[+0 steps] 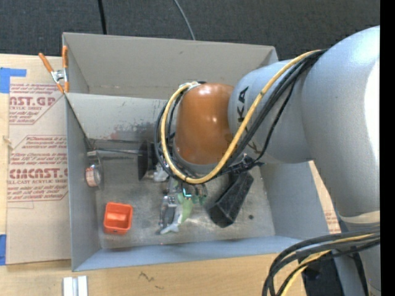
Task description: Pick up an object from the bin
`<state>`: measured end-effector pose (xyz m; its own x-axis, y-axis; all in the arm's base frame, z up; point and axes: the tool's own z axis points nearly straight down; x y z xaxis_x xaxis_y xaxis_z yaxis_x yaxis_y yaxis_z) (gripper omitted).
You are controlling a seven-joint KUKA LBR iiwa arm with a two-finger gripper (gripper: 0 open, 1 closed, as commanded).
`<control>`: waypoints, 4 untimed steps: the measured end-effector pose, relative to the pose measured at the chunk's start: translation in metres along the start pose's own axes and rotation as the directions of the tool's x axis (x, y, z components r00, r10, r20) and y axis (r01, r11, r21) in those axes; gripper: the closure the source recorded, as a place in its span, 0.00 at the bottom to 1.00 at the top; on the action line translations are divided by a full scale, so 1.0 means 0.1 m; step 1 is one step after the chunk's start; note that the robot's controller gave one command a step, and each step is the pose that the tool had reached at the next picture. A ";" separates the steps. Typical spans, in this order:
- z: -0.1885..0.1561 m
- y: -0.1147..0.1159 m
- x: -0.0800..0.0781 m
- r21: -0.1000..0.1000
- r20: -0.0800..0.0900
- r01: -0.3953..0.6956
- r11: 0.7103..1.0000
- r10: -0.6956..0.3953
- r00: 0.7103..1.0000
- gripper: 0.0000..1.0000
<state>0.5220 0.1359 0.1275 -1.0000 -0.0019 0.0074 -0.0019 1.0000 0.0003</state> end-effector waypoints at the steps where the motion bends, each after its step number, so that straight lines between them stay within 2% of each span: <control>1: -0.04 0.00 -0.02 -0.001 0.007 -0.001 1.000 0.001 1.000 0.00; 2: 0.43 -0.47 -0.34 0.001 -0.014 -0.034 0.999 0.034 0.999 0.00; 3: 0.43 -0.50 -0.38 -0.001 0.007 -0.048 0.999 0.048 0.999 1.00; 4: 0.43 -0.50 -0.38 -0.001 0.007 -0.048 0.999 0.048 0.999 1.00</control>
Offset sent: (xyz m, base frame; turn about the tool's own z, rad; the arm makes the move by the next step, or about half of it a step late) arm 0.0485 -0.0661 -0.0575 0.0568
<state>0.5595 0.0858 0.0838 -0.9989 0.0462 0.0007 0.0462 0.9989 0.0013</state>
